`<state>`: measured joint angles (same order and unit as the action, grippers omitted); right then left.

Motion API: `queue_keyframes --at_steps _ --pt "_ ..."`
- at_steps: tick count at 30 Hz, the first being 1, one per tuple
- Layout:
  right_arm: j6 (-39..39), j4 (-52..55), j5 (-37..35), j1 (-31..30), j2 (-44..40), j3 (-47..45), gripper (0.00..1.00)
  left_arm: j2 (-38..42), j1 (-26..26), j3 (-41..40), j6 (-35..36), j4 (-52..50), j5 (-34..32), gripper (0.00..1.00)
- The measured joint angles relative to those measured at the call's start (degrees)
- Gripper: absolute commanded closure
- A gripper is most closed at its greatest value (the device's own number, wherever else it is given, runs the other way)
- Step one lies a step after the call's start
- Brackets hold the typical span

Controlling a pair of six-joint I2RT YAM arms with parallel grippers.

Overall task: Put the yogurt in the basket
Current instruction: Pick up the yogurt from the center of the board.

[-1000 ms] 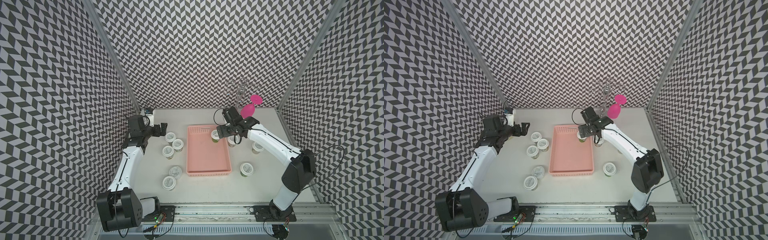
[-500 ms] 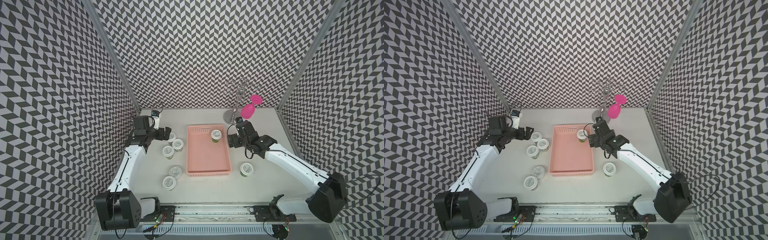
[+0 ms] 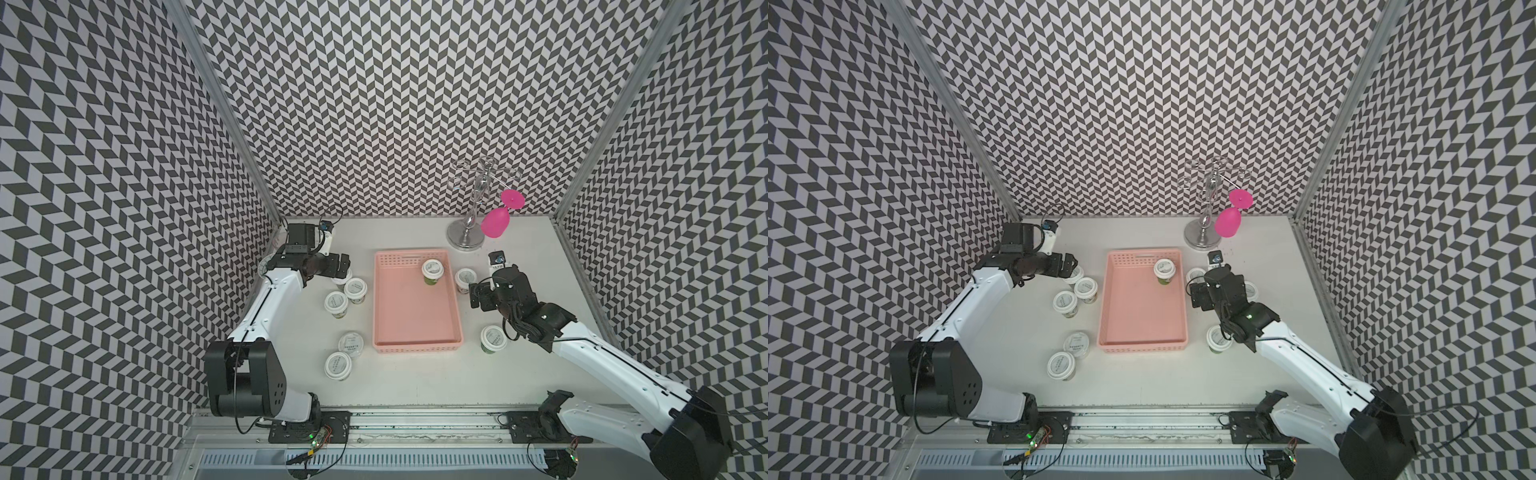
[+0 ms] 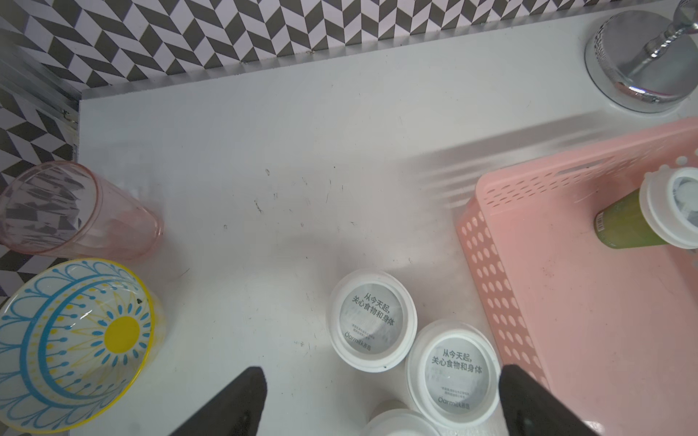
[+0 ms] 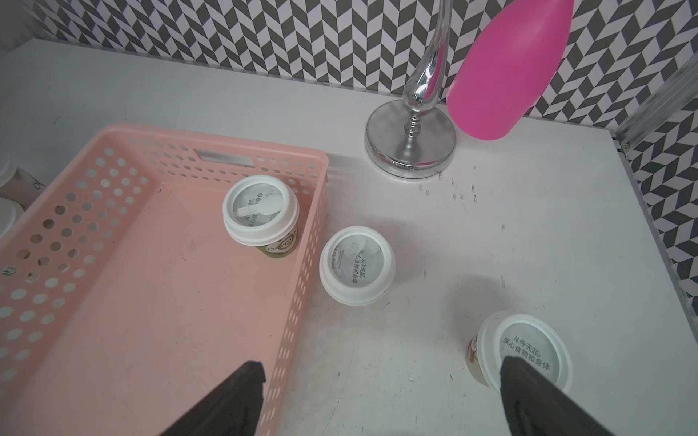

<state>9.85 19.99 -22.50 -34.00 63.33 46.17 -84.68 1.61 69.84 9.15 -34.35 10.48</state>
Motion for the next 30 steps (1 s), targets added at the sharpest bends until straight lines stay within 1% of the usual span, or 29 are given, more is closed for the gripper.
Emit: queue_keyframes --at_steps 5,15,21,30 --pt "0.0 -1.2 -0.1 0.0 0.0 -0.1 0.0 -4.2 1.4 3.0 -0.5 -1.7 -3.0 0.0" --pt "-0.4 -2.1 -0.2 -0.5 0.1 -0.1 0.0 -12.9 3.3 7.6 -3.7 -4.6 -8.6 0.0" --pt "-0.4 -2.1 -0.5 -0.5 0.9 -0.1 0.0 -16.7 3.9 10.2 -4.8 -5.6 -9.7 0.0" --pt "-0.4 -2.1 -0.6 -0.7 1.5 -0.1 0.01 -19.4 4.5 10.7 -5.6 -6.6 -10.1 0.0"
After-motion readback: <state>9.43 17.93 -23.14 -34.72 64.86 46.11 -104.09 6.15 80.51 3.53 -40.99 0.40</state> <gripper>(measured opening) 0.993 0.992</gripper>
